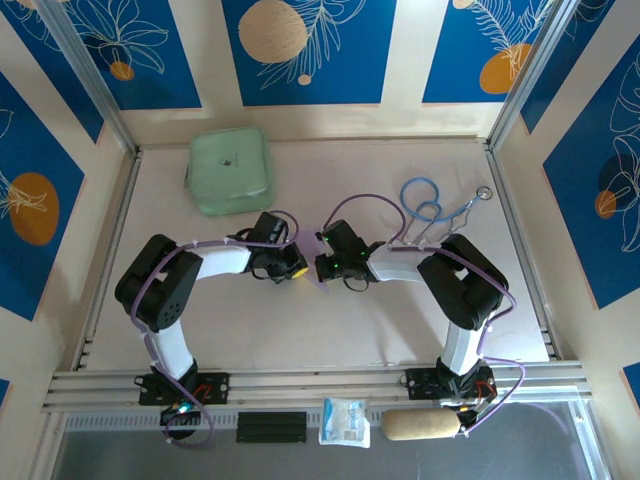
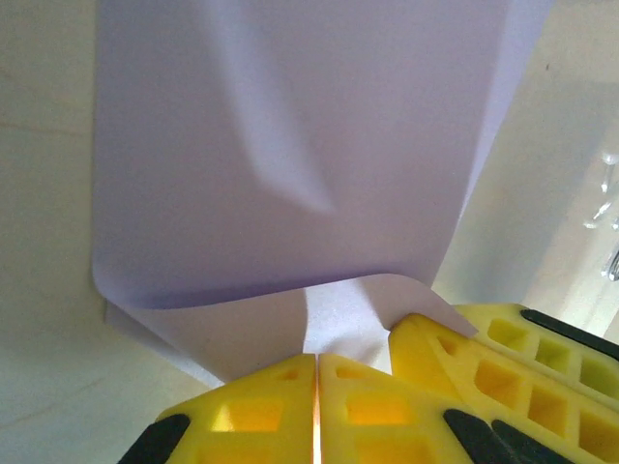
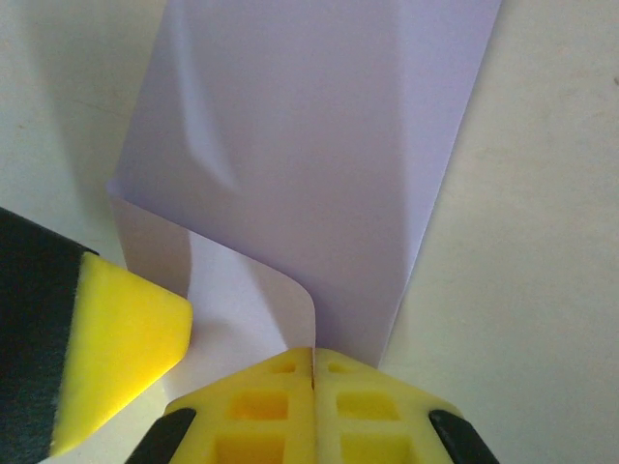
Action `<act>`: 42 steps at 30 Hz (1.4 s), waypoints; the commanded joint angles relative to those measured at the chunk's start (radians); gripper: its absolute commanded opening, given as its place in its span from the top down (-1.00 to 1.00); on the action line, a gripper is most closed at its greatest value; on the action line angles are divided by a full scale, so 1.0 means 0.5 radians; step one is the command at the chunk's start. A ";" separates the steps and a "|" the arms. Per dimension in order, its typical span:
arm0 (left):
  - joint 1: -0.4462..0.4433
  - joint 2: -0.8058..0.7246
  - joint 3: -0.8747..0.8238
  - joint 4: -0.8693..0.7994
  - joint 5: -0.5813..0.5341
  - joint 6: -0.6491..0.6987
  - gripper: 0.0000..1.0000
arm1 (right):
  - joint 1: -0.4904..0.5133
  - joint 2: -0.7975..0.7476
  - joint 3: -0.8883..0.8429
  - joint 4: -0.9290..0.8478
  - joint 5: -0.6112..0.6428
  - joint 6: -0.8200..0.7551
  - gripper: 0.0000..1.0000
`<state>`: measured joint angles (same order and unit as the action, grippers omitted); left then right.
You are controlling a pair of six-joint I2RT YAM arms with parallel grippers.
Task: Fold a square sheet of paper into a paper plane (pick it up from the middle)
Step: Third fold the triangle at the center of the table.
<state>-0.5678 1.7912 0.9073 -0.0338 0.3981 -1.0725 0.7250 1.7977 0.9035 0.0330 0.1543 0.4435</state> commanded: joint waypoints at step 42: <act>-0.016 0.081 -0.085 -0.144 -0.132 -0.032 0.91 | -0.236 -0.238 0.173 -0.537 -0.933 0.274 0.65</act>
<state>-0.5682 1.8004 0.8982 -0.0292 0.3878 -1.0767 0.5961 1.6398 0.9688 -0.1818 -0.1879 0.5701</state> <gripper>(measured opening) 0.052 0.188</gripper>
